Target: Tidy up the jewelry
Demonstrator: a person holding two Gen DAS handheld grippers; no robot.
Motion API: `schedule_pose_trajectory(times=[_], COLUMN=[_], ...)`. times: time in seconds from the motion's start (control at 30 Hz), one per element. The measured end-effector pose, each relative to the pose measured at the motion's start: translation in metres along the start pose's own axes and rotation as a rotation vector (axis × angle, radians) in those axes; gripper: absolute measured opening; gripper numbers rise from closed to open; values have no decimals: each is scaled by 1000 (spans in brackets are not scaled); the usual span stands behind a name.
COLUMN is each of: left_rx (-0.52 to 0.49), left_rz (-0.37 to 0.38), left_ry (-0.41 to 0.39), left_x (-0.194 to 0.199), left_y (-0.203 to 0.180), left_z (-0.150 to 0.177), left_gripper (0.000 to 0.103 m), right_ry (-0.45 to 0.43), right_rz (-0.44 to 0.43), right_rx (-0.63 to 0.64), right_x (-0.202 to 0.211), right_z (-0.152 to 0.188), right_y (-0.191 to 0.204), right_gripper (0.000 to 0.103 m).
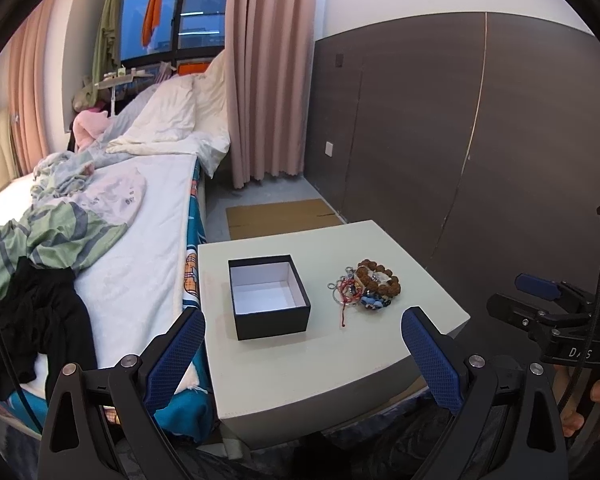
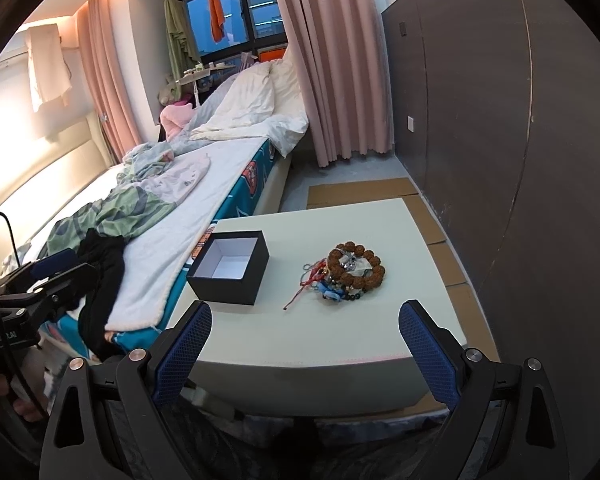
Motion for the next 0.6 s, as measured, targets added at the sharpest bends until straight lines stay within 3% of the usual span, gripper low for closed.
schedule_pose_trajectory(times=[0.6], left_rx=[-2], left_rz=[-4], left_ry=[-28], left_x=[15], left_y=[-1], left_z=[3], left_gripper=[99], right_ry=[-16], right_rz=[-8], right_rx=[-1], right_x=[7], right_z=[-2], right_y=[6], right_gripper=[95])
Point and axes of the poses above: each gripper's, at about its wrist camera, not at the fingertips, and x roughly against the way its jaws point, y to its left, z to its underside, the point moved 10 cm from there along -x, roughly the way its jaws point, and after that the axes turned 4 degrees about y, right-handed, at the moved point
